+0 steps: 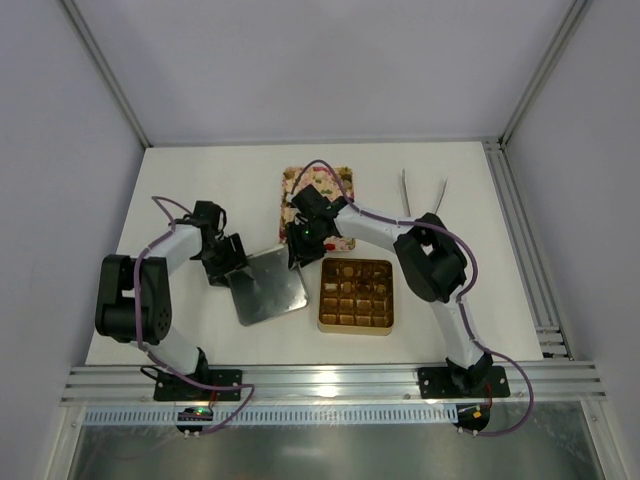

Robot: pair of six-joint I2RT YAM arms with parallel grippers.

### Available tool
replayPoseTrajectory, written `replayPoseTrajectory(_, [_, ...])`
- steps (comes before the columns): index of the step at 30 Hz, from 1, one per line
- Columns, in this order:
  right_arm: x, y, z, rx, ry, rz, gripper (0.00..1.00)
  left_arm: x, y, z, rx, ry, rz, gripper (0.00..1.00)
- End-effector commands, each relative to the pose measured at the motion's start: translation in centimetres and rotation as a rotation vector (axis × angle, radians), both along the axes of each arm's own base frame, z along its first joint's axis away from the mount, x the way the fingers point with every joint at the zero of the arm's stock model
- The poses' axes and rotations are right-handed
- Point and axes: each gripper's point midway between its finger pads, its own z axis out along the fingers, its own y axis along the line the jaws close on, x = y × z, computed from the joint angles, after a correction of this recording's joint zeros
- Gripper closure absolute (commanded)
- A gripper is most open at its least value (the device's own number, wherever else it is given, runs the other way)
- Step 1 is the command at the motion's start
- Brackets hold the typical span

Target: Pack the chocolate

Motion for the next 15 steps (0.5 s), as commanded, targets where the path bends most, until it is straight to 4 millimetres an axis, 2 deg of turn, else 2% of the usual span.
replayPoseTrajectory(1, [0.7,1.5,0.9,0.058,-0.027,0.015,0.57,0.6,0.3,-0.8,0.011,0.001,0.013,0.36])
replayPoseTrajectory(7, [-0.3,2.9,0.8,0.166,0.015,0.016,0.54,0.4,0.1,-1.0,0.000,0.013,0.010,0.42])
replayPoseTrajectory(10, [-0.6,3.7,2.2,0.250,0.021,0.012,0.56,0.3,0.0,-1.0,-0.005,0.016,0.012,0.44])
replayPoseTrajectory(15, [-1.0,4.4,4.7,0.339,0.017,0.016,0.67,0.2,-0.1,-0.7,-0.012,0.008,0.009,0.44])
